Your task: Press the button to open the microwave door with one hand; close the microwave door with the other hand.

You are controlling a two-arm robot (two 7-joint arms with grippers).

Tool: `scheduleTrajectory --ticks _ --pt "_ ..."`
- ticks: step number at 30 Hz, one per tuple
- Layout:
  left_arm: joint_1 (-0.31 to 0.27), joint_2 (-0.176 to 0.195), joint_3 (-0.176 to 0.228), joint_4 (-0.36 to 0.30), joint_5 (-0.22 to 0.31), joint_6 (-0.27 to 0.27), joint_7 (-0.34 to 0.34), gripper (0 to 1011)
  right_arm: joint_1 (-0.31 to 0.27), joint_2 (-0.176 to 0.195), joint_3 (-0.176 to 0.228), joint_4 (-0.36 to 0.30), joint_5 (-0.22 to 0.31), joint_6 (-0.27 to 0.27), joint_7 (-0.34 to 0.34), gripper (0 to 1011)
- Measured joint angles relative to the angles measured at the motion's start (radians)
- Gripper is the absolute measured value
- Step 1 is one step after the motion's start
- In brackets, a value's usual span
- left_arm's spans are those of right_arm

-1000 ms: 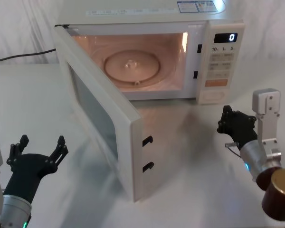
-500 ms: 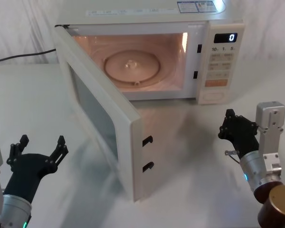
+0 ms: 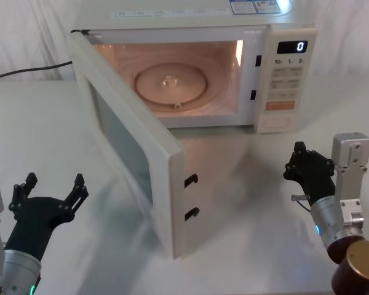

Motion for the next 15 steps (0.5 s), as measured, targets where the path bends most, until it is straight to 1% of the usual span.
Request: scheduleTrajectory --ticks 15 --pt "0.0 0.0 0.0 0.0 0.0 0.0 0.0 1001 -0.017 -0.014 0.019 -0.012 -0.013 -0.001 -0.016 0"
